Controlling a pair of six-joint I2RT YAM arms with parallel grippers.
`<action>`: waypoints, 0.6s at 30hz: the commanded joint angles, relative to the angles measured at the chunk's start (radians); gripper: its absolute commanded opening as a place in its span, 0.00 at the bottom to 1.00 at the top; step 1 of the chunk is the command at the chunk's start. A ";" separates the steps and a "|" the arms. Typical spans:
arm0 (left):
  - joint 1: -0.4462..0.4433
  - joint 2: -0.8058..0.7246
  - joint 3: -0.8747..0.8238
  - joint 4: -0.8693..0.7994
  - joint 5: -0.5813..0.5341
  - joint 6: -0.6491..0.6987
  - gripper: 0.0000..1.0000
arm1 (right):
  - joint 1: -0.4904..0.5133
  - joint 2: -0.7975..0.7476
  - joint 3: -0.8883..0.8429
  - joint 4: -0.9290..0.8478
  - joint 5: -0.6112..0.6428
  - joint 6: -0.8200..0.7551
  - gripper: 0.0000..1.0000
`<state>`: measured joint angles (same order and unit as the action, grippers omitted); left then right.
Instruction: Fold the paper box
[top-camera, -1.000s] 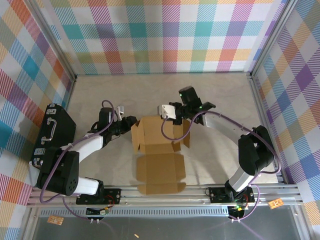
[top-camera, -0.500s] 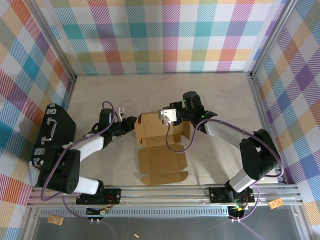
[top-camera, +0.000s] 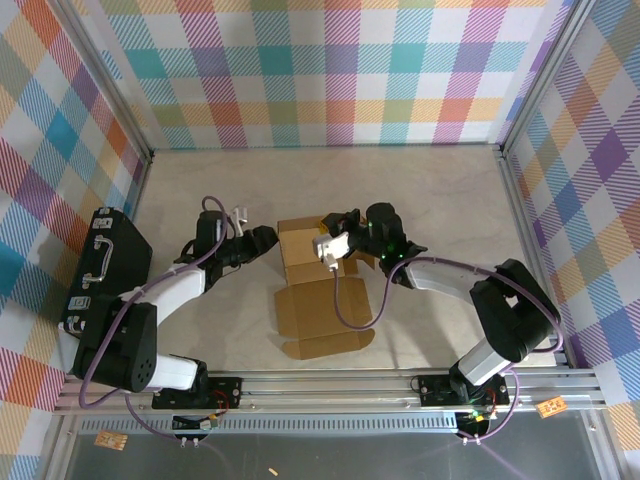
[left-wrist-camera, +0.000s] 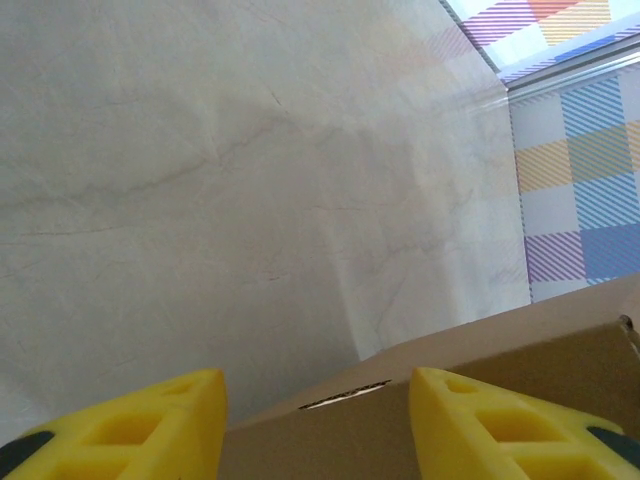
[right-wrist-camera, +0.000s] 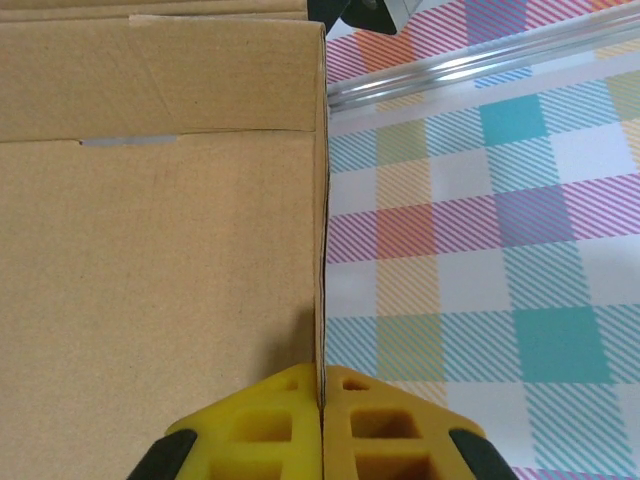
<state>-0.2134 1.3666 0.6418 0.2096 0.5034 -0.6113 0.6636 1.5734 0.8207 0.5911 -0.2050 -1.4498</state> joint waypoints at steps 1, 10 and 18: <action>0.000 -0.054 -0.037 0.015 0.030 0.043 0.53 | 0.016 -0.013 -0.022 0.125 0.036 -0.047 0.00; -0.017 -0.149 -0.200 0.139 0.004 0.091 0.58 | 0.065 0.035 -0.095 0.292 0.144 -0.080 0.00; -0.024 -0.129 -0.190 0.128 -0.066 0.134 0.59 | 0.088 0.165 -0.158 0.465 0.210 -0.064 0.00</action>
<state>-0.2287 1.2278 0.4370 0.2932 0.4606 -0.5133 0.7376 1.6917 0.6853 0.9592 -0.0284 -1.5093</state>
